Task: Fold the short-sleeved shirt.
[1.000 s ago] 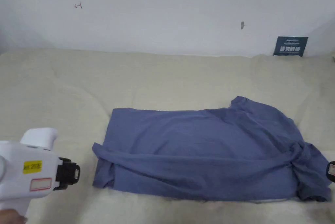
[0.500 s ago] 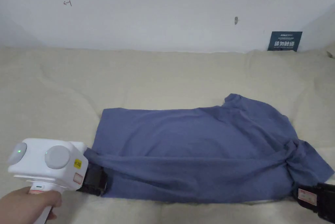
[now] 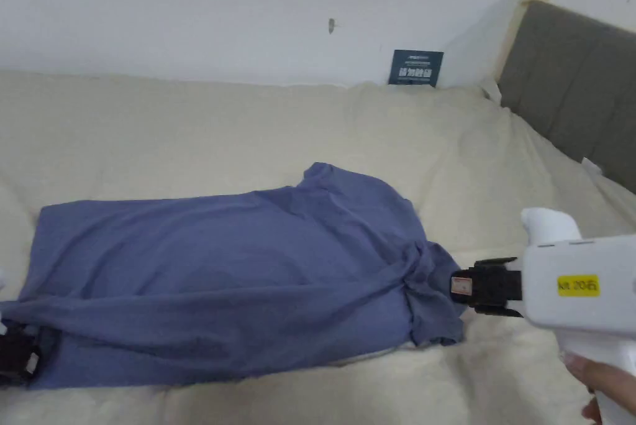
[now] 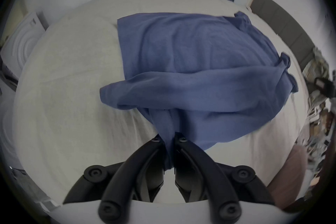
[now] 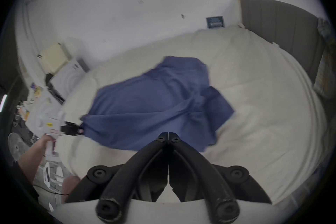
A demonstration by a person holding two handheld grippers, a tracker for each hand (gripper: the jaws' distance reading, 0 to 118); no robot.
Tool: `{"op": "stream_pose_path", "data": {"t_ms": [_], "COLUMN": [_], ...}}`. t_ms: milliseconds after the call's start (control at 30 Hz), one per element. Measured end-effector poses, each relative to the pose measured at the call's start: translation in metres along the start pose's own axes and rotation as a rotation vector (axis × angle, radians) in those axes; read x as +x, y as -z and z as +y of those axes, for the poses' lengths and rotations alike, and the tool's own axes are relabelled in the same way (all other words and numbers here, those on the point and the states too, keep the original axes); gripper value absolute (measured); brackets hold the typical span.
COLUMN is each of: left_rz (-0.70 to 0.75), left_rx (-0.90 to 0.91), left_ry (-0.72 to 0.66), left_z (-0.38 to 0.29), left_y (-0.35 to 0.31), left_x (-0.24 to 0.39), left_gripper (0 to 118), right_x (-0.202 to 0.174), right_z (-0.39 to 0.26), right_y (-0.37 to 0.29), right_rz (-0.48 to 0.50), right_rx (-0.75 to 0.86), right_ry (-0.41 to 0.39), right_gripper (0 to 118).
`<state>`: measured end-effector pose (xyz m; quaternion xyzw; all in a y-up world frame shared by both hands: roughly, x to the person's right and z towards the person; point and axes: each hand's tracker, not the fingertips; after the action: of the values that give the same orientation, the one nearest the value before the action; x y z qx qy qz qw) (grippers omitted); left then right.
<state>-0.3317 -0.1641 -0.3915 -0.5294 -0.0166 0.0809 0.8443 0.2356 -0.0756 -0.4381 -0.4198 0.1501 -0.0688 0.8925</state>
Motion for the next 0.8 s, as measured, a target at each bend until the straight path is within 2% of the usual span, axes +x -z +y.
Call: {"op": "stream_pose_path", "data": {"t_ms": [33,67,100,133,167,267,400,433,467,500,533,567,600,700,800], "left_rz": [0.005,-0.004,-0.005,-0.004,-0.013,-0.019,-0.006,-0.004,-0.004,-0.006,-0.007,-0.008,-0.008,-0.008,0.0], "left_rx": [0.024,0.03,0.029,0.033,0.026,0.019,0.006,-0.001,-0.01,-0.014,-0.017,-0.018,-0.02,-0.014,-0.008], "left_ry": [-0.009,-0.022,-0.019,-0.02,-0.024,-0.013,0.0,-0.002,-0.009,-0.013,-0.019,-0.024,-0.032,-0.044,-0.036], "left_z": [0.0,0.001,0.001,-0.002,-0.003,-0.004,-0.006,-0.006,-0.006,-0.007,-0.009,-0.01,-0.01,-0.009,-0.005], "left_y": [-0.003,-0.006,-0.007,-0.011,-0.012,-0.005,0.001,0.003,0.005,0.007,0.007,0.007,0.008,0.006,0.001], "left_x": [-0.004,-0.006,-0.007,-0.003,-0.002,-0.004,-0.006,-0.008,-0.01,-0.011,-0.007,-0.007,-0.009,-0.009,-0.013], "left_gripper": [8,8,8,8,8,8,8,8,8,8,8,8,8,8,8], "right_x": [0.008,0.017,0.025,0.035,0.041,0.05,0.039,0.038,0.038,0.04,0.042,0.042,0.044,0.051,0.051], "right_z": [0.011,0.022,0.028,0.031,0.031,0.029,0.026,0.023,0.02,0.02,0.018,0.01,0.005,0.011,0.023], "right_y": [0.01,0.022,0.035,0.054,0.068,0.088,0.105,0.108,0.11,0.116,0.118,0.125,0.125,0.124,0.095], "right_rz": [-0.017,-0.035,-0.028,-0.058,-0.055,-0.087,-0.083,-0.073,-0.044,-0.007,0.037,0.024,-0.007,0.019,0.036], "right_rx": [-0.046,-0.092,-0.143,-0.242,-0.306,-0.347,-0.357,-0.363,-0.373,-0.377,-0.376,-0.424,-0.387,-0.375,-0.299], "right_ry": [0.011,0.024,0.053,0.102,0.144,0.203,0.174,0.175,0.182,0.19,0.204,0.223,0.236,0.159,0.179], "right_gripper": [0,28,67,100,108,108,107,102,66,0,1,1,1,1,1]}}
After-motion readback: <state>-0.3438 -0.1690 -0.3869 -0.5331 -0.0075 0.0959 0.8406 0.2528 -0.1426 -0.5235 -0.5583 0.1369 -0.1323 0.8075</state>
